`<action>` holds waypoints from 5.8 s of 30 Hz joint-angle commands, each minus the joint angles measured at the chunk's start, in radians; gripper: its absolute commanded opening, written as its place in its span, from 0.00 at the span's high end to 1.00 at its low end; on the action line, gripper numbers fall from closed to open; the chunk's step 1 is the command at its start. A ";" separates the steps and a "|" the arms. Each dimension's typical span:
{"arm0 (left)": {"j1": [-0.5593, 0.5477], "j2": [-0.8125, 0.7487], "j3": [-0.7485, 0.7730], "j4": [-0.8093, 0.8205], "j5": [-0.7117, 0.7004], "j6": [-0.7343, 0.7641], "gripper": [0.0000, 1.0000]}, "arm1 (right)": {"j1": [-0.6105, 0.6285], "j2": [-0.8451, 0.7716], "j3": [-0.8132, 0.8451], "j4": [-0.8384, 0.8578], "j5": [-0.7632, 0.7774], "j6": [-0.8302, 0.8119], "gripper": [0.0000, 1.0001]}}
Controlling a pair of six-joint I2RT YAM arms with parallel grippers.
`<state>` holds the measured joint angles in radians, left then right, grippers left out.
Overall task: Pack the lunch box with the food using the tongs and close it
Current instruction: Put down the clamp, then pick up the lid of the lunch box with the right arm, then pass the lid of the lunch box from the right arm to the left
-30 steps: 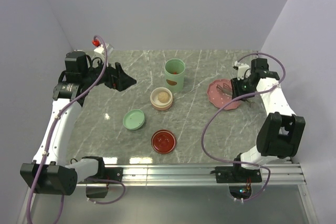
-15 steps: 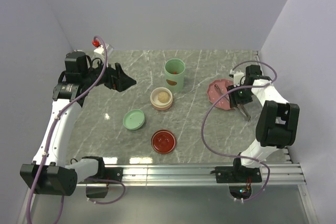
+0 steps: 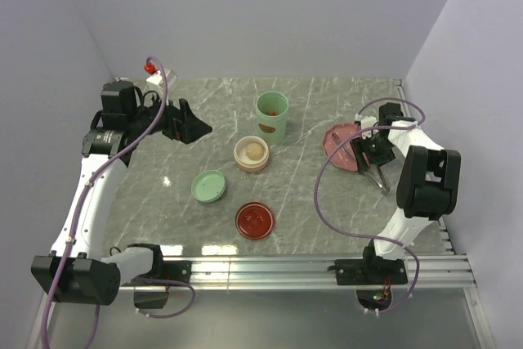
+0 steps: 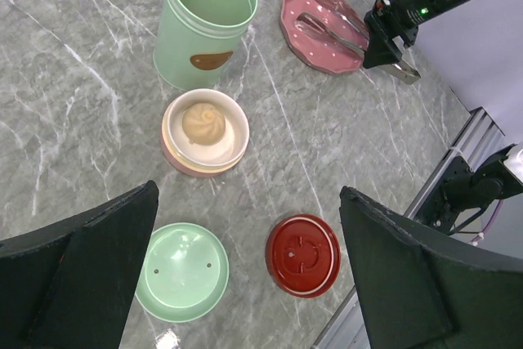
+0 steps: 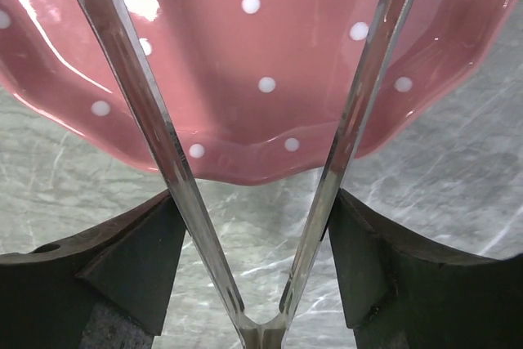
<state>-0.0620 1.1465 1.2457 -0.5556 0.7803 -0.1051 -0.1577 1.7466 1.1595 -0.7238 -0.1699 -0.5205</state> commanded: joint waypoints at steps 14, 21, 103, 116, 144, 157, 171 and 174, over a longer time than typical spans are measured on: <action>0.004 -0.019 0.055 0.011 0.017 0.008 0.01 | -0.006 0.036 0.166 -0.169 0.030 -0.047 0.05; 0.004 -0.024 0.064 0.008 0.017 0.012 0.01 | -0.005 -0.007 0.223 -0.212 0.015 -0.041 0.05; -0.030 -0.261 -0.324 -0.020 0.128 0.526 0.03 | 1.057 0.200 0.203 -0.052 -0.069 0.286 1.00; -0.145 -0.406 -0.420 -0.406 0.099 1.553 0.05 | 0.977 -0.002 0.371 -0.247 -0.420 0.218 1.00; -0.619 -0.352 -0.471 0.045 -0.004 1.591 0.36 | 0.908 0.163 0.732 -0.646 -0.628 0.062 1.00; -0.656 -0.357 -0.506 0.181 -0.030 1.519 0.79 | 0.902 0.169 0.839 -0.672 -0.556 0.079 0.94; -0.659 -0.341 -0.437 0.195 -0.050 1.365 0.94 | 0.563 -0.204 0.694 -0.217 -0.447 0.133 0.29; -0.659 -0.320 -0.393 0.204 -0.058 1.285 0.94 | 0.558 -0.402 0.466 -0.085 -0.398 0.036 0.27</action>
<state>-0.7170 0.8135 0.7803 -0.3996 0.7166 1.2690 0.3714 1.5192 1.7573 -0.9760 -0.5797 -0.3981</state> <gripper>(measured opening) 0.290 0.726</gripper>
